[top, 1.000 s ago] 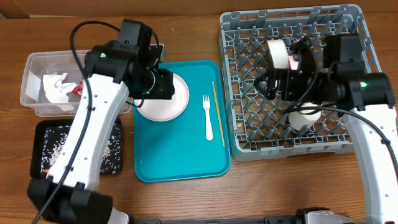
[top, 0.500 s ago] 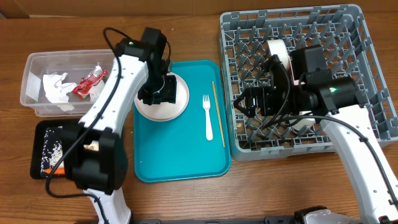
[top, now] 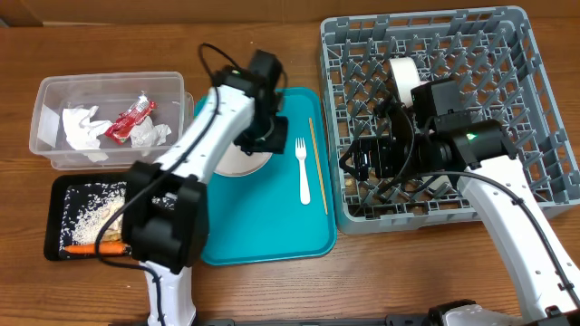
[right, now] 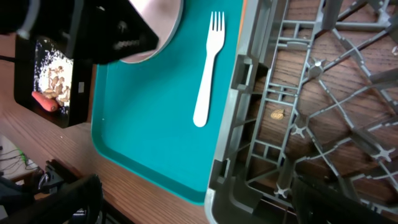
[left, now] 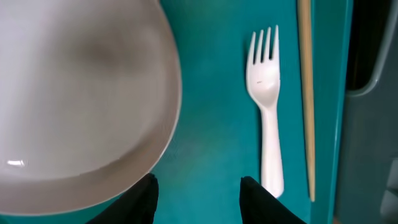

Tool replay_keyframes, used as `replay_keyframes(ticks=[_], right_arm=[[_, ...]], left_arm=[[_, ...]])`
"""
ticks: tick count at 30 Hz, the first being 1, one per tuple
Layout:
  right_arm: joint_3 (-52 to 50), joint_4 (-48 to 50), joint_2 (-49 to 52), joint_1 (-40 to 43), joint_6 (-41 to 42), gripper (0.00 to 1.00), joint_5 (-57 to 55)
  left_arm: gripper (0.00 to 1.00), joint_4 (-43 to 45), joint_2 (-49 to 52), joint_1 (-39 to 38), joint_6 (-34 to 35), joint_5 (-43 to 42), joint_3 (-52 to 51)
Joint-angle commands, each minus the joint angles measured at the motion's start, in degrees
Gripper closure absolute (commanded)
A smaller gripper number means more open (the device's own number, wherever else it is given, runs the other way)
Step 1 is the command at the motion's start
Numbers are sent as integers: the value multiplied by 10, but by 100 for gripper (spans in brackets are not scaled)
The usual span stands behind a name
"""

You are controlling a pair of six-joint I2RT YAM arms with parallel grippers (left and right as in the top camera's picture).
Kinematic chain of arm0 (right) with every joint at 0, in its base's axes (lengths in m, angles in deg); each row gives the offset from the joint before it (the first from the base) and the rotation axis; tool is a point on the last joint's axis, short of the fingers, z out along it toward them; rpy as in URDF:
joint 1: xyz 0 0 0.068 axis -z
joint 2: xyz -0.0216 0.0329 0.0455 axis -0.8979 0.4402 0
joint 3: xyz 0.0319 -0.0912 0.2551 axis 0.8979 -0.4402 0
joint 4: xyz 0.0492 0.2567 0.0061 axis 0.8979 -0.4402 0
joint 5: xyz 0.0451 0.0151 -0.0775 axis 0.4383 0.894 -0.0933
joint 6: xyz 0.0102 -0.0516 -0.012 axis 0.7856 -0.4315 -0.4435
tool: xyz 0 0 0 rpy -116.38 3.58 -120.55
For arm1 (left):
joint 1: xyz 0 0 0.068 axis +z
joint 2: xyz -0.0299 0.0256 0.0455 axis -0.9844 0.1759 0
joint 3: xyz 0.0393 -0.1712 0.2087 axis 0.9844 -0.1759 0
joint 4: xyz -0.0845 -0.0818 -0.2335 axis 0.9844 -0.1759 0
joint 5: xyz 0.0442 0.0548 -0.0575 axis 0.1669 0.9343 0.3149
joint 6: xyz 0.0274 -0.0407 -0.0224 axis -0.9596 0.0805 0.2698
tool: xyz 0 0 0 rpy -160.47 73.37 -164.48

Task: Sort waste into correct bins and load items into the dishwasher
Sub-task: 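Move the left gripper down to the white plate's edge on the teal tray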

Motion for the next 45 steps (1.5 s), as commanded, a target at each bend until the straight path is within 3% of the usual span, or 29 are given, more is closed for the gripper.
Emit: replay_keyframes(ticks=[1, 19, 25, 41, 45], right_arm=[[-2, 2, 2, -3, -4, 0, -2], [-2, 2, 2, -3, -4, 0, -3], [-2, 2, 2, -3, -4, 0, -5], [-2, 2, 2, -3, -4, 0, -11], [-2, 2, 2, -3, -4, 0, -18]], left_arm=[[54, 5, 24, -9, 8, 43, -6], [54, 32, 59, -14, 13, 65, -10], [64, 40, 60, -20, 12, 63, -21], [66, 65, 61, -20, 23, 67, -41], [77, 68, 61, -20, 25, 57, -42]])
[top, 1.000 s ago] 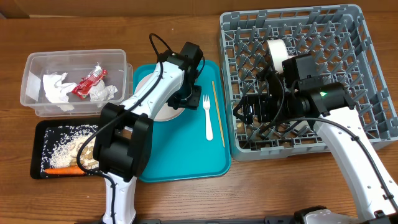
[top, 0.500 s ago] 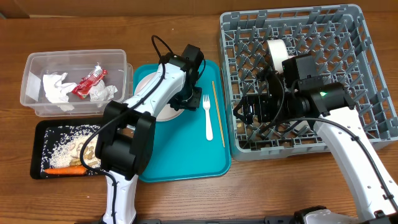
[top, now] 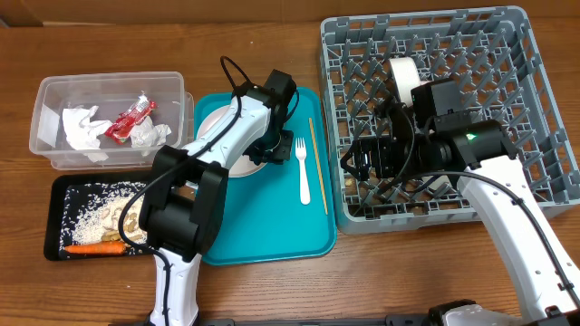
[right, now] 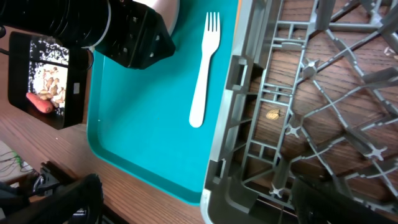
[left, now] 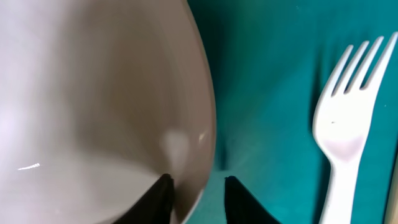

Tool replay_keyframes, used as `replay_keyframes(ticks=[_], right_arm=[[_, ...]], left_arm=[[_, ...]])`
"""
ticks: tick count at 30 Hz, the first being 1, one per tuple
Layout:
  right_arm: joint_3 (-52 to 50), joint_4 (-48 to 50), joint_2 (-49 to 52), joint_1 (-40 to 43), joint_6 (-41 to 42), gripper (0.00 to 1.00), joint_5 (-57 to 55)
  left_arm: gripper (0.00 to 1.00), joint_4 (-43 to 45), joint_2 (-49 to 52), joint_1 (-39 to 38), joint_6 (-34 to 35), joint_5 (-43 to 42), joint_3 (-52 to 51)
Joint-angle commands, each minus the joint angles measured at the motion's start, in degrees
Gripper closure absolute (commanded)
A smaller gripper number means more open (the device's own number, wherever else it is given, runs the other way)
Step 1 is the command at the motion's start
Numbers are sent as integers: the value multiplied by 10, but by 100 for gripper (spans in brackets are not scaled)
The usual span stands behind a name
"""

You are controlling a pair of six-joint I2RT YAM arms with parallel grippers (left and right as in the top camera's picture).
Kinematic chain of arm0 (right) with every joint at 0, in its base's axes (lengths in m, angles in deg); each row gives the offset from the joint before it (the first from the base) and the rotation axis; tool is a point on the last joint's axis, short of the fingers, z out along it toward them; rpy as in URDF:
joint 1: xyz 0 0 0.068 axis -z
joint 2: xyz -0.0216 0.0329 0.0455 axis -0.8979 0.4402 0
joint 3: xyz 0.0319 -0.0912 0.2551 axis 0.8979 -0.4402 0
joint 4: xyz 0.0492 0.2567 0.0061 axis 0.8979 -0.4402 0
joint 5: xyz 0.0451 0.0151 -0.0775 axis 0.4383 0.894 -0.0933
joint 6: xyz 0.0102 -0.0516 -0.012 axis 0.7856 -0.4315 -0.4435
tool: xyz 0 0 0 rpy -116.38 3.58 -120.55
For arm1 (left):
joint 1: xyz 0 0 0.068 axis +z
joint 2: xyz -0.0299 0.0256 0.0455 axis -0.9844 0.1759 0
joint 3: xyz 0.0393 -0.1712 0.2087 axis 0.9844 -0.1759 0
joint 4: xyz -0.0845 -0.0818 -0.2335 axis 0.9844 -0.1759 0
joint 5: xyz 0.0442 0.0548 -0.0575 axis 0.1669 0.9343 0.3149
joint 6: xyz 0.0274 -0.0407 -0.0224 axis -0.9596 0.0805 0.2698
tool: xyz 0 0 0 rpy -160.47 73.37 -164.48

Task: Sort waste into correct bins and load items into the dishwasher
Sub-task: 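Move the left gripper down to the white plate's edge on the teal tray, then grasp the white plate rim with the left gripper and tilt it up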

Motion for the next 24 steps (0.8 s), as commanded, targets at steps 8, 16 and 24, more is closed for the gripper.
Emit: replay_keyframes(ticks=[8, 16, 24], right_arm=[[-2, 2, 2, -3, -3, 0, -8], [-2, 2, 2, -3, -3, 0, -8], [-2, 4, 2, -3, -3, 0, -10]], left_arm=[[90, 5, 10, -4, 4, -2, -3], [96, -17, 9, 2, 0, 0, 10], [96, -103, 3, 5, -9, 0, 110]])
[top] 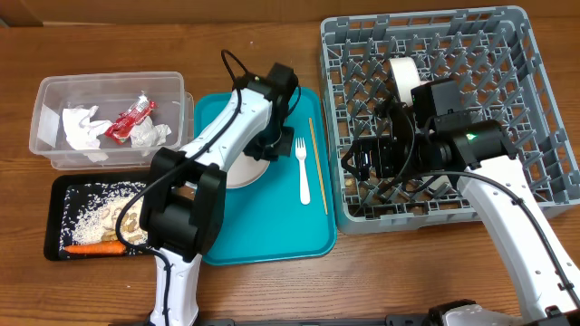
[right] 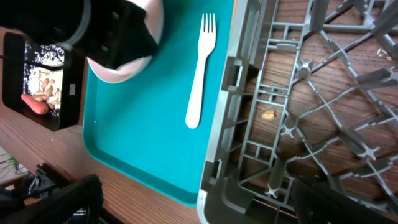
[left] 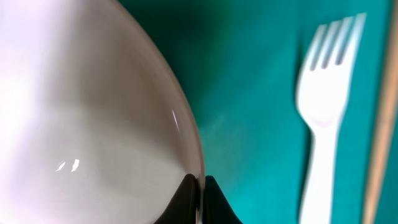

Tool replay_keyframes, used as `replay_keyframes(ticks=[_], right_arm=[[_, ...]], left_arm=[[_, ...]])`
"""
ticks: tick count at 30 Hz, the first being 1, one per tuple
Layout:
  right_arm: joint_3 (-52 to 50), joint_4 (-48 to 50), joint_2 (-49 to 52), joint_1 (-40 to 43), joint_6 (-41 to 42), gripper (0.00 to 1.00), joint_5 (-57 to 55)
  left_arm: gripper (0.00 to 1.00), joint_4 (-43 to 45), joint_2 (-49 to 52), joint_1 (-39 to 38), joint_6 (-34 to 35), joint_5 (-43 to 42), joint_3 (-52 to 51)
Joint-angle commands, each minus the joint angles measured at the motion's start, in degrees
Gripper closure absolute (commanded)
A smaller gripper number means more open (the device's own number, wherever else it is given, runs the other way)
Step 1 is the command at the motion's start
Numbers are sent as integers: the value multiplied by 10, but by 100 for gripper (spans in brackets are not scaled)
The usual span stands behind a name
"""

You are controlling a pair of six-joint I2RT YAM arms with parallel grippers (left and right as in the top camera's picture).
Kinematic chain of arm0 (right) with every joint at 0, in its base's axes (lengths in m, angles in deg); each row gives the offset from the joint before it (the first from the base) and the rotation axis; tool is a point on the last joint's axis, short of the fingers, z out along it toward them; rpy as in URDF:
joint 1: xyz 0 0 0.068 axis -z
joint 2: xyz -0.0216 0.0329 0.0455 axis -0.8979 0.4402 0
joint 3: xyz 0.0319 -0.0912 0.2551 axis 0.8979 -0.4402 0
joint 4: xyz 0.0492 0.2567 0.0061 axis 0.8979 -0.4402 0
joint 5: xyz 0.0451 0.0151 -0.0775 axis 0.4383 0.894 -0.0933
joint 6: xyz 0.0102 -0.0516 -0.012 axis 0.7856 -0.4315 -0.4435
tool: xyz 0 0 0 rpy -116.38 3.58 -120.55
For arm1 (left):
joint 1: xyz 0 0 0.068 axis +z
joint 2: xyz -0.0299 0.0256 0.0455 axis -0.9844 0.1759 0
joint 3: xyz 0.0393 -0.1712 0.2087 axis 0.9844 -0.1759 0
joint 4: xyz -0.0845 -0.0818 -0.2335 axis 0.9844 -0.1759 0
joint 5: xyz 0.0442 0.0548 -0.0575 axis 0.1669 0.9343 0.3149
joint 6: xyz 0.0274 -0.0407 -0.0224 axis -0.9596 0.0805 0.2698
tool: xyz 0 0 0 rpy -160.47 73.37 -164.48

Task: Sort waste into correct bins and load items into the dishwasher
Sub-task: 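Grasp the white plate rim with the left gripper and tilt it up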

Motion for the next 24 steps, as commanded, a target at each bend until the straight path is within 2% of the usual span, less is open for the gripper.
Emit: replay_keyframes(ticks=[1, 10, 12, 18, 24], right_arm=[[-2, 3, 2, -3, -4, 0, -5], [-2, 3, 2, -3, -4, 0, -5], [-2, 3, 2, -3, -4, 0, -5], [-2, 3, 2, -3, -4, 0, -5], [-2, 3, 2, -3, -3, 0, -26]], left_arm=[[96, -28, 2, 5, -7, -2, 61], [96, -111, -16, 8, -11, -10, 192], [96, -132, -16, 8, -17, -29, 224], [96, -179, -16, 8, -98, -148, 317], [96, -208, -16, 10, -103, -115, 380]])
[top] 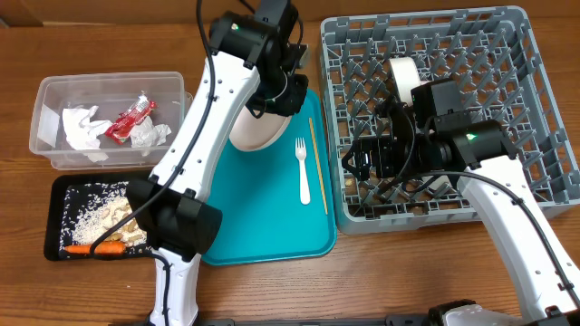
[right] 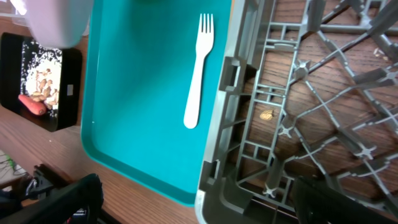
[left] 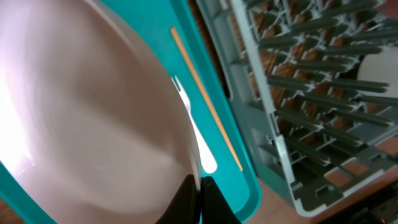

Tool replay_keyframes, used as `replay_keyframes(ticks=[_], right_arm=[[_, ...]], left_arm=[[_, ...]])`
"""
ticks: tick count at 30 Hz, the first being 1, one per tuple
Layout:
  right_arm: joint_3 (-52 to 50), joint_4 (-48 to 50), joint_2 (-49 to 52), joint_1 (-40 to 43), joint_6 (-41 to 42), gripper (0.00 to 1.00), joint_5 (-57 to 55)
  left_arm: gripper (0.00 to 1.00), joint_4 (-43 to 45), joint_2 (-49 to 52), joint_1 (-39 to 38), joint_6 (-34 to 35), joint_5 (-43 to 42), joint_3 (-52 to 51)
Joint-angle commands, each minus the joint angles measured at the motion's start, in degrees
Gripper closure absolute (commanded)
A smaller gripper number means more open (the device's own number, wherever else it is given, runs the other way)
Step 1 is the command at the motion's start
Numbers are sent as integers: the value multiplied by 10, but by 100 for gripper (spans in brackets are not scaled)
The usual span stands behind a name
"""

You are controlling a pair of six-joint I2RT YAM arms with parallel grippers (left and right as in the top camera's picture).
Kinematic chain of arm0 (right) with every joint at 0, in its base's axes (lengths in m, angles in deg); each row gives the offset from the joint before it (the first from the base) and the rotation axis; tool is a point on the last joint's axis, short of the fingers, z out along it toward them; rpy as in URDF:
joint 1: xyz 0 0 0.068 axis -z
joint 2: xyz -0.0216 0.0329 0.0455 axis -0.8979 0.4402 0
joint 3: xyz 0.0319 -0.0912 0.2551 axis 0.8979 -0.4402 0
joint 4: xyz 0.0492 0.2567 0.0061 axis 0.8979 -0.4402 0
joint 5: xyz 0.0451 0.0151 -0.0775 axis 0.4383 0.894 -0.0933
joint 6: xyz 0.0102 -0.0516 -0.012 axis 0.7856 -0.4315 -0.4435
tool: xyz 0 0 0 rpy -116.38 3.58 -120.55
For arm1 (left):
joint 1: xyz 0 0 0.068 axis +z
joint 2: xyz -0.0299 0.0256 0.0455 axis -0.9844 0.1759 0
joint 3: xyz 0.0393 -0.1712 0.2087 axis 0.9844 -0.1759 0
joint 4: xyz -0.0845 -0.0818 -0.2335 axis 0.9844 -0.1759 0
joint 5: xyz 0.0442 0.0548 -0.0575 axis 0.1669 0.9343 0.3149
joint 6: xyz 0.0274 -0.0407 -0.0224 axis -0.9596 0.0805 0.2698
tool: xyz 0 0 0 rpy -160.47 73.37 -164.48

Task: Sort waste into correct bins and load items into the dishwasher
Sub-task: 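Grasp the white plate rim with the left gripper and tilt it up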

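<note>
My left gripper (top: 276,104) is shut on the rim of a white plate (top: 255,129) and holds it tilted in the air over the far end of the teal tray (top: 263,226). In the left wrist view the plate (left: 93,112) fills the left side, with the gripper (left: 200,186) pinching its edge. A white fork (top: 303,170) and a wooden chopstick (top: 317,163) lie on the tray. The grey dish rack (top: 535,118) holds a white cup (top: 403,77). My right gripper (right: 205,205) hangs open over the rack's left edge, holding nothing.
A clear bin (top: 54,91) with wrappers and tissue stands at the far left. In front of it lies a black tray (top: 56,195) with rice scraps and a carrot (top: 95,247). The rack's rim (right: 227,81) borders the teal tray closely.
The plate was resting on the tray with my left gripper shut on its rim; now it hangs clear of the tray, higher and closer to the rack. The right arm has not moved.
My left gripper was open above the tray beside the plate. Then its jaws stood astride the plate's rim. Then they were shut on the rim with the plate still down. Now the plate is off the tray. The right gripper stayed open over the rack throughout.
</note>
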Motion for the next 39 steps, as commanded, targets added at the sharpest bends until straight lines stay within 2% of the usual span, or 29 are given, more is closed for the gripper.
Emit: replay_keyframes(ticks=[1, 7, 14, 18, 27, 29, 33, 39], right_arm=[[-2, 4, 2, -3, -3, 0, -33], [-2, 9, 2, -2, 3, 0, -59], [-2, 23, 2, -2, 7, 0, -59], [-2, 30, 2, -2, 43, 0, -90], [-2, 36, 2, 7, 96, 0, -153], [-2, 36, 2, 18, 96, 0, -153], [-2, 36, 2, 55, 120, 0, -157], [-2, 38, 2, 120, 134, 0, -146]], left_arm=[[96, -9, -16, 7, -11, 21, 35], [96, -47, -16, 20, -14, 68, 36], [96, -53, -16, 22, -114, 68, 36], [96, -54, -19, 22, -190, 63, 36], [96, -85, -47, 22, -343, -43, 36], [96, -96, -57, 22, -402, -77, 35], [96, -96, -86, 22, -457, -138, 35], [96, -96, -126, 22, -469, -216, 35]])
